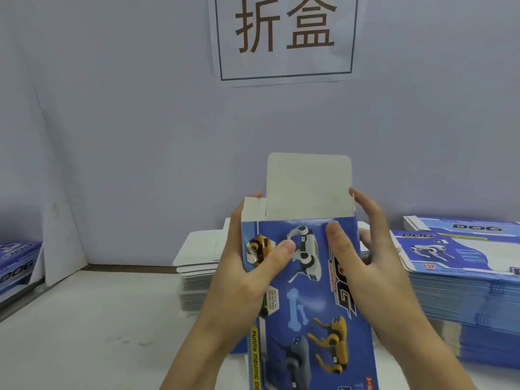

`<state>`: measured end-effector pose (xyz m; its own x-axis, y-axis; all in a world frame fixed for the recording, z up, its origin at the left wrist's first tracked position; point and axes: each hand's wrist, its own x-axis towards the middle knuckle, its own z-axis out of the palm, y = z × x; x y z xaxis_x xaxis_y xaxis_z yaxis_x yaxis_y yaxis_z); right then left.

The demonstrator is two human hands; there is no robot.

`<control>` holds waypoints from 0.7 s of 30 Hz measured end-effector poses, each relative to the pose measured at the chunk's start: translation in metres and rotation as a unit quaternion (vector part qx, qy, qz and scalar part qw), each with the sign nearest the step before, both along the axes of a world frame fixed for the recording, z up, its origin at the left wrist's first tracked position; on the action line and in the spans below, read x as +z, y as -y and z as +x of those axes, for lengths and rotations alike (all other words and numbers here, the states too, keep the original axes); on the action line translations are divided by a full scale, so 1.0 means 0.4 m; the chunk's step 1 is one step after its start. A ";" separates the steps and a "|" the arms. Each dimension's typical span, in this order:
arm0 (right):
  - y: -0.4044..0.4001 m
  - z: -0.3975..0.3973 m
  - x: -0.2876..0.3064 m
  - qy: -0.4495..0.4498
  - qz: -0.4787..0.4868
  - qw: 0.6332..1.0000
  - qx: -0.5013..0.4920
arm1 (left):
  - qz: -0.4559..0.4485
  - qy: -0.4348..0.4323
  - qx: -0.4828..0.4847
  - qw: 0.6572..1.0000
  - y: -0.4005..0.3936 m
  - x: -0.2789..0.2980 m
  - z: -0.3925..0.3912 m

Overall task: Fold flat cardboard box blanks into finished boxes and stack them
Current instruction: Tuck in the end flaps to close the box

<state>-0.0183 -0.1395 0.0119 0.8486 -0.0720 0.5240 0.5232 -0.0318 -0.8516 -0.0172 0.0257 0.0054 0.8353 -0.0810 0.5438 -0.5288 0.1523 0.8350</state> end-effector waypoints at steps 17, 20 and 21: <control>0.003 0.019 -0.016 -0.029 -0.011 0.999 0.011 | -0.044 -0.058 0.118 0.990 0.034 0.003 -0.001; -0.012 0.024 -0.034 -0.064 0.037 0.997 0.037 | -0.046 -0.064 0.093 0.992 0.012 0.010 -0.004; -0.017 0.024 -0.035 -0.070 0.054 0.995 0.048 | -0.053 -0.070 0.081 0.993 0.006 0.013 -0.004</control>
